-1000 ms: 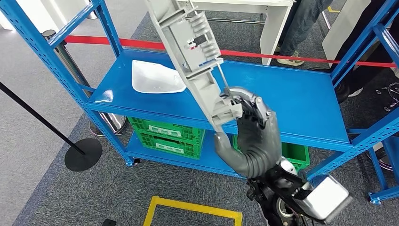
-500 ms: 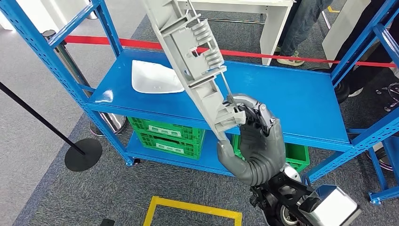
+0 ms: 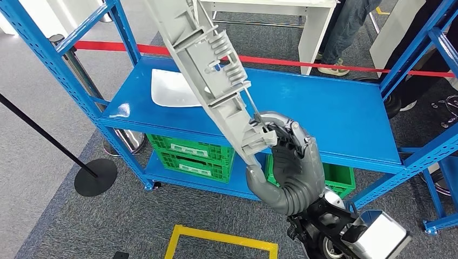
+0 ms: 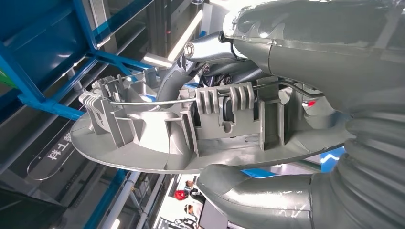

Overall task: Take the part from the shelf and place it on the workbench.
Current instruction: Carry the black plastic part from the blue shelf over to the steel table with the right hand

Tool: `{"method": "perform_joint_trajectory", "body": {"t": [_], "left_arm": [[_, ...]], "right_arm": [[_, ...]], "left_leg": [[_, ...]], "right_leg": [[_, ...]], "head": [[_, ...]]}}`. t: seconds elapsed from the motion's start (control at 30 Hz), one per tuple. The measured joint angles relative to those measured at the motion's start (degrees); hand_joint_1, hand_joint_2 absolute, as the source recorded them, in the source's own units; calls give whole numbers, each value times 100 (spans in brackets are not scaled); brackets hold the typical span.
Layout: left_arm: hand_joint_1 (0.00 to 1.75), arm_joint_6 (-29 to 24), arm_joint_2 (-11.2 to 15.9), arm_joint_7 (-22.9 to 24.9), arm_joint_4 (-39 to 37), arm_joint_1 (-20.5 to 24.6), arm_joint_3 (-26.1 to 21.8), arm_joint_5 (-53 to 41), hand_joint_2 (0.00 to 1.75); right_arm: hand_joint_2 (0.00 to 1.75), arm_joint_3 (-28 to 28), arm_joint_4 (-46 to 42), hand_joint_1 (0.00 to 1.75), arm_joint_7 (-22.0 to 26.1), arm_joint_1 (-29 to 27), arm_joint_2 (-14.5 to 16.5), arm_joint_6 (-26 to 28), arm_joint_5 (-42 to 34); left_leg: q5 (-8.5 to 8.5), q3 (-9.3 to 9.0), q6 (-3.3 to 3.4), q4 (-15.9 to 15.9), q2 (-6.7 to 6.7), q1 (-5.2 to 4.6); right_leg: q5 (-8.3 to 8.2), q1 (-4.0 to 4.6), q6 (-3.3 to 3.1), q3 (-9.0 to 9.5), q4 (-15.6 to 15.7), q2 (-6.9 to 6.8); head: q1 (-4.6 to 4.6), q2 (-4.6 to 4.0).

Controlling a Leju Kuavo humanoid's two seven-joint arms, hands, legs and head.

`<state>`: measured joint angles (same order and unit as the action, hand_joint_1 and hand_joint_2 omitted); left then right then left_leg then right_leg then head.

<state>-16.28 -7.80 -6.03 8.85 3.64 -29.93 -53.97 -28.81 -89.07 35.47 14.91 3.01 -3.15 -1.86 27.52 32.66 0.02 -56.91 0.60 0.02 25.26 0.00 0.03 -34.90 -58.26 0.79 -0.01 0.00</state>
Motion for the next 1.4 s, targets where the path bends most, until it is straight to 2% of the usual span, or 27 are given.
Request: {"method": "perform_joint_trajectory", "body": {"t": [0.27, 0.33, 0.4, 0.47, 0.53, 0.57, 0.6, 0.63, 0.67, 0.73, 0.77, 0.83, 0.9, 0.93, 0.97, 1.03, 1.07, 1.1, 1.13, 1.17, 1.23, 1.27, 1.3, 1.37, 1.4], "left_arm": [[0, 16, -1, 2, 0, 0, -8, -45, 175], [0, 30, 2, 0, 1, 1, -8, -51, 175], [0, 42, -6, -5, 5, 2, -8, -54, 175], [0, 50, -20, -11, 11, 2, -8, -58, 175], [0, 58, -25, -12, 19, 2, -8, -66, 175], [0, 63, -27, -12, 22, 1, -8, -73, 175], [0, 69, -31, -12, 24, 1, -8, -81, 175], [0, 74, -35, -12, 24, 0, -8, -93, 175], [0, 77, -39, -12, 24, 0, -9, -103, 175], [0, 77, -32, -13, 27, 1, -9, -115, 175], [0, 77, -28, -14, 30, 3, -9, -116, 175], [0, 79, -22, -15, 36, 4, -7, -119, 175], [0, 81, -30, -15, 37, 1, -7, -120, 175], [0, 81, -31, -15, 37, 1, -7, -121, 175], [0, 81, -32, -15, 37, 3, -7, -121, 175], [0, 81, -32, -15, 37, 4, -6, -128, 175], [0, 81, -32, -15, 37, 4, -6, -133, 175], [0, 81, -31, -15, 37, 4, -6, -138, 175], [0, 81, -31, -15, 38, 3, -6, -143, 175], [0, 81, -31, -15, 39, 4, -6, -150, 175], [0, 81, -29, -15, 44, 16, -6, -169, 175], [0, 82, -30, -15, 48, 27, -5, -177, 175], [0, 83, -30, -15, 51, 36, -5, -184, 175], [0, 83, -30, -10, 55, 33, -5, -189, 175], [0, 83, -28, -7, 55, 28, -7, -189, 175]], "right_arm": [[175, 0, -56, 175, 27, -76, -6, 10, -9], [175, -2, -92, 175, 31, -102, -3, 18, -7], [175, -2, -156, 175, 31, -135, 0, 32, 0], [175, -3, -218, 175, 32, -160, -4, 49, 13], [175, -8, -249, 175, 34, -187, -18, 52, 26], [175, -10, -261, 175, 34, -210, -27, 52, 35], [175, -11, -272, 175, 31, -236, -38, 52, 46], [175, -10, -281, 175, 25, -260, -47, 52, 57], [175, -9, -291, 175, 17, -277, -55, 52, 69], [175, -9, -306, 175, 5, -291, -66, 52, 81], [175, -11, -317, 175, 4, -295, -70, 52, 85], [175, -13, -343, 175, 5, -305, -70, 52, 87], [175, -8, -362, 175, 3, -314, -64, 54, 91], [175, -2, -371, 175, 2, -318, -58, 55, 93], [175, 2, -381, 175, 1, -320, -50, 56, 95], [175, 9, -397, 175, 2, -321, -35, 57, 101], [175, 10, -400, 175, 3, -323, -33, 57, 106], [175, 11, -400, 175, 2, -325, -33, 57, 111], [175, 12, -400, 175, 1, -328, -33, 58, 118], [175, 13, -401, 175, -1, -330, -33, 58, 126], [175, 14, -419, 175, -3, -333, -32, 59, 148], [175, 14, -434, 175, -4, -334, -31, 59, 157], [175, 15, -451, 175, -4, -335, -30, 59, 162], [175, 14, -471, 175, -4, -343, -30, 59, 166], [175, 14, -478, 175, -4, -347, -32, 58, 166]], "left_leg": [[0, 0, 0, 0, 0, 0], [4, -2, 41, -1, 0, -11], [-52, -73, 114, 109, -10, 10], [-123, -162, 154, 241, -31, 48], [-133, -178, 158, 258, -53, 56], [-132, -177, 151, 254, -59, 62], [-128, -175, 137, 247, -62, 73], [-119, -174, 111, 232, -61, 94], [-102, -173, 73, 204, -57, 123], [-35, -140, -44, 90, -44, 163], [-7, -110, -99, 30, -33, 167], [5, -59, -173, -30, -14, 161], [15, -39, -212, -51, -11, 181], [99, 0, -227, -142, -17, 190], [252, 87, -237, -347, -23, 193], [673, 387, -242, -1052, -30, 187], [832, 528, -240, -1401, -30, 184], [896, 598, -229, -1603, -30, 179], [857, 559, -211, -1593, -30, 171], [736, 411, -183, -1373, -29, 158], [460, -64, -106, -592, -29, 113], [376, -233, -84, -289, -30, 87], [337, -323, -70, -110, -28, 63], [284, -307, -53, -61, -25, 31], [235, -286, -23, -49, -33, 36]], "right_leg": [[0, 0, 0, 0, 0, 0], [-18, -21, 28, 15, 35, 0], [-11, -31, 64, 36, 49, -3], [196, -28, 92, -81, -259, -8], [574, -61, 146, -410, -993, -10], [707, -84, 176, -564, -1338, -12], [744, -110, 205, -638, -1515, -14], [670, -136, 231, -594, -1458, -18], [505, -165, 258, -429, -1163, -26], [233, -213, 309, -24, -406, -25], [177, -221, 290, 90, -194, -11], [181, -198, 193, 95, -172, 27], [171, -191, 95, 61, -199, 24], [156, -193, 52, 50, -197, 18], [139, -194, 11, 34, -193, 11], [102, -173, -57, -19, -193, -2], [82, -159, -79, -50, -193, -5], [61, -145, -94, -78, -194, -7], [37, -134, -100, -105, -194, -7], [12, -126, -97, -128, -194, -6], [-40, -114, -67, -164, -194, -4], [-65, -109, -40, -177, -192, -4], [-90, -107, -6, -186, -188, -7], [-155, -116, 76, -190, -153, -12], [-168, -126, 114, -200, -147, -14]], "head": [[1, 0], [-3, 0], [-15, 0], [1, 0], [39, 0], [50, 0], [55, 0], [56, 0], [58, 0], [84, 0], [97, 0], [76, 0], [14, 0], [-8, 0], [-32, 0], [-91, 0], [-113, 0], [-128, 0], [-139, 0], [-151, 0], [-181, 0], [-188, 0], [-193, 0], [-188, 0], [-189, 0]]}}
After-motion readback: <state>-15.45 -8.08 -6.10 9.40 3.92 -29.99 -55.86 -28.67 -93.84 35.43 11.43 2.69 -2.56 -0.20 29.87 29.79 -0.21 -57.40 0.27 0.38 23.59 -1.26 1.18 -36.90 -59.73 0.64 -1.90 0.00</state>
